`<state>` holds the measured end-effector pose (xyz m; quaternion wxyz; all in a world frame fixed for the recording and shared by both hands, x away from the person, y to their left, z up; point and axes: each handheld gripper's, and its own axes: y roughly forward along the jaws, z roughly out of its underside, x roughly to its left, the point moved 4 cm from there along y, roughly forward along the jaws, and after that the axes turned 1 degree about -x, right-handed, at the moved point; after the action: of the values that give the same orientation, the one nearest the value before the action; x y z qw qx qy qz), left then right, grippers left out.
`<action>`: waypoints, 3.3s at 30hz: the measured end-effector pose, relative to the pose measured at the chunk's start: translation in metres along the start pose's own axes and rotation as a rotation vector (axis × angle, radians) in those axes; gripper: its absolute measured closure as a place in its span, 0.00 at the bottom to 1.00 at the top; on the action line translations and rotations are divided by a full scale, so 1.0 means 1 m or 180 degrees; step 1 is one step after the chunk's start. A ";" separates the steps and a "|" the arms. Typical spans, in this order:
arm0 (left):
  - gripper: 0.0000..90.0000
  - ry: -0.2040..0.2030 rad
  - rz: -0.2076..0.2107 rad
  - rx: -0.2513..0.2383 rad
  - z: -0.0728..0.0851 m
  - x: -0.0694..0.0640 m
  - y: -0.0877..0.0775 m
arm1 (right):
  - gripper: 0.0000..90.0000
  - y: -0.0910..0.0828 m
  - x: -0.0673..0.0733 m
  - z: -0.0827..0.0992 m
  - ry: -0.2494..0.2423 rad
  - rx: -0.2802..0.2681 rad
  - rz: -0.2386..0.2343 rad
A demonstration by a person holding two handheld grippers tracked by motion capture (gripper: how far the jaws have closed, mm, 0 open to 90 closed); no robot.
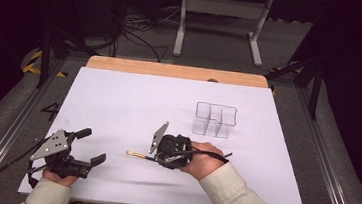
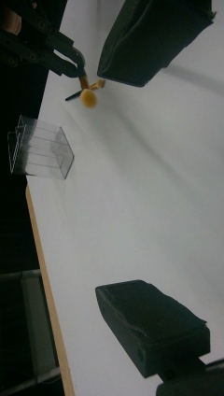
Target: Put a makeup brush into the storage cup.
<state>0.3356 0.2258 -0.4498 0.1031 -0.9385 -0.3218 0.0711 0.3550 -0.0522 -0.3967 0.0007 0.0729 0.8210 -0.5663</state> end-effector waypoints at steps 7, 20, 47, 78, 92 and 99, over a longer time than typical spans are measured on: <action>0.01 -0.0006 -0.0007 0.0005 0.000 0.000 0.000 | 0.93 -0.012 -0.002 0.003 0.0051 -0.0176 0.0094; 0.01 -0.0008 -0.0023 0.0017 0.000 0.000 0.001 | 0.93 -0.033 -0.010 0.012 0.0208 -0.0642 0.0326; 0.01 -0.0016 -0.0021 0.0032 0.001 0.000 0.001 | 0.93 -0.068 -0.027 0.048 0.0795 -0.1597 0.0828; 0.01 -0.0021 -0.0014 0.0028 0.001 0.000 0.001 | 0.93 -0.080 -0.036 0.085 0.1017 -0.2480 0.1087; 0.01 -0.0017 -0.0013 0.0033 0.001 0.000 0.001 | 0.93 -0.081 -0.046 0.099 0.1149 -0.2723 0.1195; 0.01 -0.0019 -0.0013 0.0034 0.001 0.000 0.001 | 0.93 -0.083 -0.053 0.108 0.1215 -0.2833 0.1294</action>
<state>0.3361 0.2255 -0.4508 0.1073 -0.9371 -0.3236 0.0754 0.3882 -0.1879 -0.3541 -0.0080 0.3253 0.9369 -0.1277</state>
